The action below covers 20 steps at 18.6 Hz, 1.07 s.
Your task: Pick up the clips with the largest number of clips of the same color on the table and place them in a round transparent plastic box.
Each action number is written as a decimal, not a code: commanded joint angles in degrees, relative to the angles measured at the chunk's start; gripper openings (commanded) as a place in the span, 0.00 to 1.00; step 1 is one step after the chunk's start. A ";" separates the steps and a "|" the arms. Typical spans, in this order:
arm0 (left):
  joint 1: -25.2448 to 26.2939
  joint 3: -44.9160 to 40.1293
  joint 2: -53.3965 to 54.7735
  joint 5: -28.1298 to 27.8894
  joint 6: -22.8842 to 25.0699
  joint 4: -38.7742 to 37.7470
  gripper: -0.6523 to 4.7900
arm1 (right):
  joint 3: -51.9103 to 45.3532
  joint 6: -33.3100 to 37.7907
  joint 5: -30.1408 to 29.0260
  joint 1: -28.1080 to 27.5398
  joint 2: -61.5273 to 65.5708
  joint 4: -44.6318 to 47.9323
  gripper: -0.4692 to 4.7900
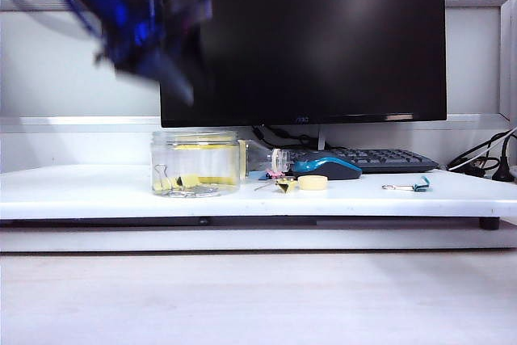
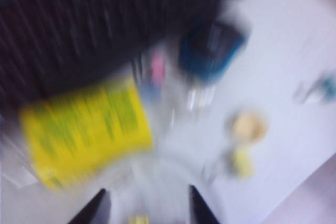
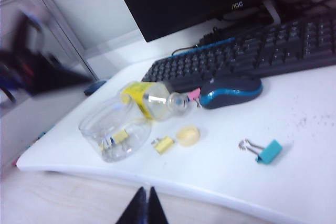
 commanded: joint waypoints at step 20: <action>0.02 -10.34 -20.28 -3.37 3.85 -12.92 0.46 | 17.38 -9.77 7.61 13.40 31.71 0.33 0.34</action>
